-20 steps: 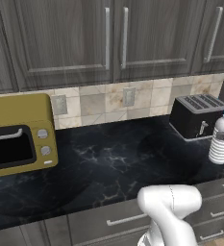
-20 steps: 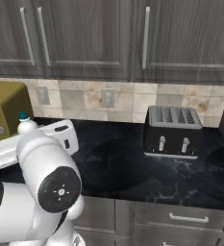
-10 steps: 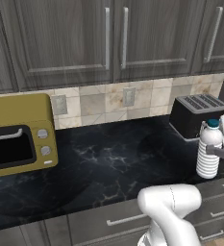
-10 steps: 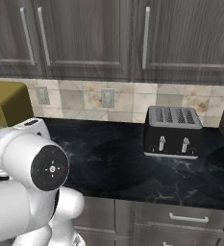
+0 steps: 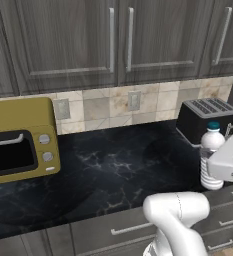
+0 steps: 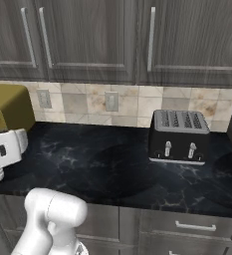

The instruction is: Take the bottled waters from the counter and place them in the freezer to freeze. Close the freezer door after placing the bottles.

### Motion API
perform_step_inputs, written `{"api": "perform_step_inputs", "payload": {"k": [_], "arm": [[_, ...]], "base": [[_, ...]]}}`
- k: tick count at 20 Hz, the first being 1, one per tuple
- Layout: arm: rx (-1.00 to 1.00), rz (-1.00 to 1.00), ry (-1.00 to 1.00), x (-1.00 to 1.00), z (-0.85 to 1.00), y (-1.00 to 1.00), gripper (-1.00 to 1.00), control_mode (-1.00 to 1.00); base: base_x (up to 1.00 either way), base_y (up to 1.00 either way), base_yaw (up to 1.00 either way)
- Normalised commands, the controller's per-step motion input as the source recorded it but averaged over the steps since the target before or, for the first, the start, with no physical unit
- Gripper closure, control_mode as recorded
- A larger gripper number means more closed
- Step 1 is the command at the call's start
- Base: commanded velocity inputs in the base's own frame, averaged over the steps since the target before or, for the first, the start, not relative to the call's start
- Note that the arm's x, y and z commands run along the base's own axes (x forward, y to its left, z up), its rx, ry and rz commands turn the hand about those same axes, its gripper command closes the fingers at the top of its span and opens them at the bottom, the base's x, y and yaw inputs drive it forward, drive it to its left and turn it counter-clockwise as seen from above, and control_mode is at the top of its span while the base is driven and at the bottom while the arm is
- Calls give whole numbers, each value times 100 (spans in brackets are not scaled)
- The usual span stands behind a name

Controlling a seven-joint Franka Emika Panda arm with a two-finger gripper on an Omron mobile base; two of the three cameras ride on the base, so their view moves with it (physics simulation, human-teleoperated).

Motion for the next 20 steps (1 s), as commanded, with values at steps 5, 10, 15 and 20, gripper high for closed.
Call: {"api": "perform_step_inputs", "payload": {"k": [5, 10, 15, 20], "arm": [[-2, -75, 0, -1, -15, 4, 100, -100], [-6, -75, 0, 24, -35, -6, 100, -100], [0, -29, -1, 24, -42, -38, 100, -100], [0, 9, -8, 3, -22, -27, 100, -100]], "base": [[0, 0, 0], [0, 0, 0], [0, 0, 0], [0, 0, 0]]}}
